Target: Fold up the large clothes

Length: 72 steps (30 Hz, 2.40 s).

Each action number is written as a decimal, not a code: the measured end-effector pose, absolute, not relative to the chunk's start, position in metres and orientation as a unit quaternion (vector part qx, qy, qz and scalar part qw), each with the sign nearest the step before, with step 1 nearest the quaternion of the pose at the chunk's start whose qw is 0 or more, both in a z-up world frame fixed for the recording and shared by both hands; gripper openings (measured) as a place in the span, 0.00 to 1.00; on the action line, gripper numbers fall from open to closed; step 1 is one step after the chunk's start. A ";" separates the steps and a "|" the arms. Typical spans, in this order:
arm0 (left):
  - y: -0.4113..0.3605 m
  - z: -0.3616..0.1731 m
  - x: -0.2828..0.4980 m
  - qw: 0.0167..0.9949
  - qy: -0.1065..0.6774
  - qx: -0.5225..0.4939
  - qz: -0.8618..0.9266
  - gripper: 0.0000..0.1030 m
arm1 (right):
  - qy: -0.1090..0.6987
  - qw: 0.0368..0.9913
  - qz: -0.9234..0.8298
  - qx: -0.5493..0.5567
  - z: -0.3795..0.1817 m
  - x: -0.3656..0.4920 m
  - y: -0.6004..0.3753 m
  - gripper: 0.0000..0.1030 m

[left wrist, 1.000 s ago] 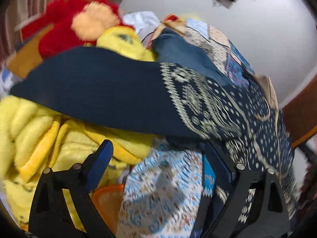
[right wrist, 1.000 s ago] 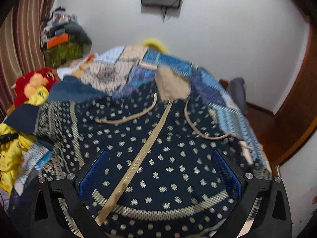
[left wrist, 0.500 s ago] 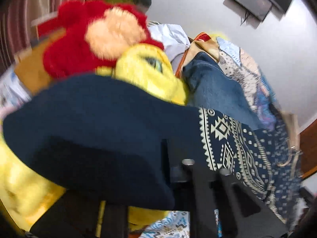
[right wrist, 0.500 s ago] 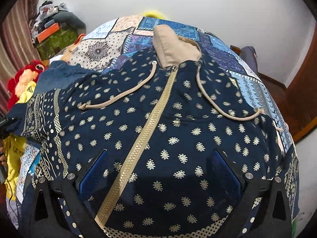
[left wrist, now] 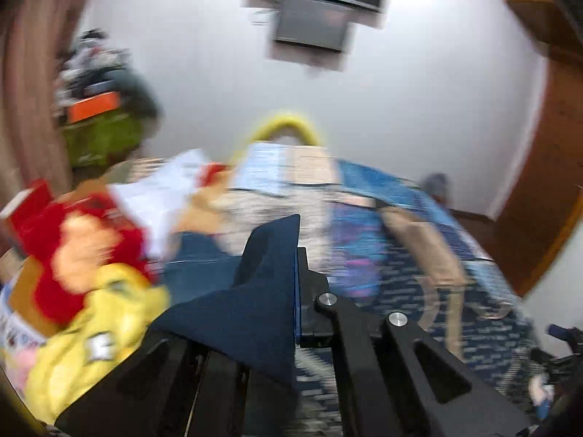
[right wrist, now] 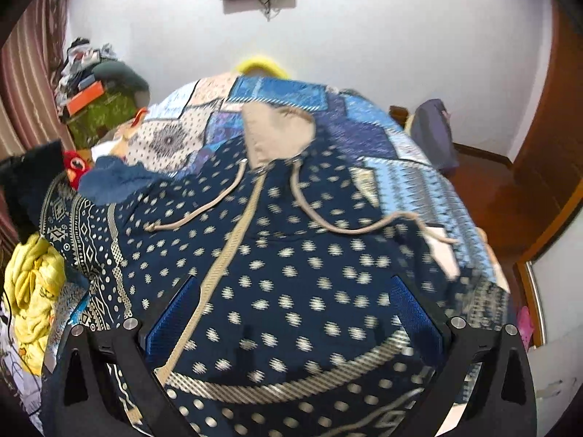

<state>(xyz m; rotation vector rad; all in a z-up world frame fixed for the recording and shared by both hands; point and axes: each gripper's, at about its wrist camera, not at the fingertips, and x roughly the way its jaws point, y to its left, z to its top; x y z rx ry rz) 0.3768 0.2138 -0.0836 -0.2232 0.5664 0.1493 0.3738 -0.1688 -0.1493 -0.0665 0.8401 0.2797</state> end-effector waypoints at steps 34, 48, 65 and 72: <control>0.041 -0.181 0.310 0.889 0.439 0.007 -0.129 0.65 | 0.413 0.892 0.161 -0.088 -0.122 0.327 -0.180 1.00; 0.204 -0.244 0.287 0.875 0.477 -0.079 0.010 0.69 | 0.472 0.813 0.295 -0.172 -0.192 0.349 0.017 1.00; 0.193 -0.296 0.322 0.872 0.486 -0.049 0.019 0.70 | 0.462 0.816 0.286 -0.198 -0.230 0.381 0.061 0.11; 0.196 -0.279 0.328 0.864 0.498 -0.066 0.035 0.61 | 0.417 0.870 0.238 -0.113 -0.161 0.384 -0.028 0.11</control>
